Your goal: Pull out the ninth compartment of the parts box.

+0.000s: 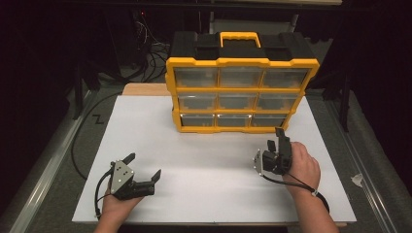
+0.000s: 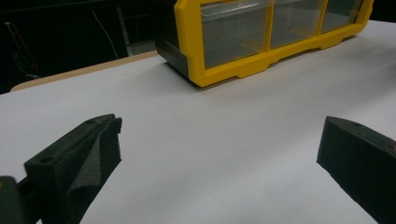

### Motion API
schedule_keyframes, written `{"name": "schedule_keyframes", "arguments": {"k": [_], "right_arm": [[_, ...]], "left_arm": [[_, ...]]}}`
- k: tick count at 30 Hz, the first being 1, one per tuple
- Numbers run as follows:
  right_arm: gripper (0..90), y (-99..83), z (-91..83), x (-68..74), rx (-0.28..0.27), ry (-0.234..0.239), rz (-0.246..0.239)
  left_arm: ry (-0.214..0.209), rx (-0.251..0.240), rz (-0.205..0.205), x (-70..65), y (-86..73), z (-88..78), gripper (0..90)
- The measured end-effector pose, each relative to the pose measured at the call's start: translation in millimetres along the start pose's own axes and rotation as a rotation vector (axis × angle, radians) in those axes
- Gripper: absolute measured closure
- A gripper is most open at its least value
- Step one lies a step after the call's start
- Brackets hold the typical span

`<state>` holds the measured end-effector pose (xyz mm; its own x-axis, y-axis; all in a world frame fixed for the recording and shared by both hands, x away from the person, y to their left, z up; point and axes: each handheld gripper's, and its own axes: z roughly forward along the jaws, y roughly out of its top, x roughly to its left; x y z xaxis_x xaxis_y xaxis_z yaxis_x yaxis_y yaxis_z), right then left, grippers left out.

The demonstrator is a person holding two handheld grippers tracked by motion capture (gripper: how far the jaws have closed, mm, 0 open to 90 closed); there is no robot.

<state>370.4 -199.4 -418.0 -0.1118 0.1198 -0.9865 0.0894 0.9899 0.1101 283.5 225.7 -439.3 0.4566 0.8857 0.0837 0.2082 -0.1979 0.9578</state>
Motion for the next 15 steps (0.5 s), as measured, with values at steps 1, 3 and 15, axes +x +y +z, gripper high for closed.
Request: {"name": "schedule_keyframes", "arguments": {"k": [1, 3, 15], "right_arm": [[37.4, 0.3, 1.6, -1.6, -0.004, 0.004, -0.004], [39.4, 1.3, 7.8, -4.0, 0.004, -0.003, -0.008], [47.3, 7.2, 32.5, -9.5, 0.019, -0.001, -0.013]], "left_arm": [[0.000, 0.001, 0.002, -0.4, -0.1, 0.0, 0.2], [-0.002, -0.001, 0.002, -0.6, 0.0, -0.1, 0.2], [-0.009, -0.007, 0.002, -0.9, 0.8, 0.8, 0.2]]}}
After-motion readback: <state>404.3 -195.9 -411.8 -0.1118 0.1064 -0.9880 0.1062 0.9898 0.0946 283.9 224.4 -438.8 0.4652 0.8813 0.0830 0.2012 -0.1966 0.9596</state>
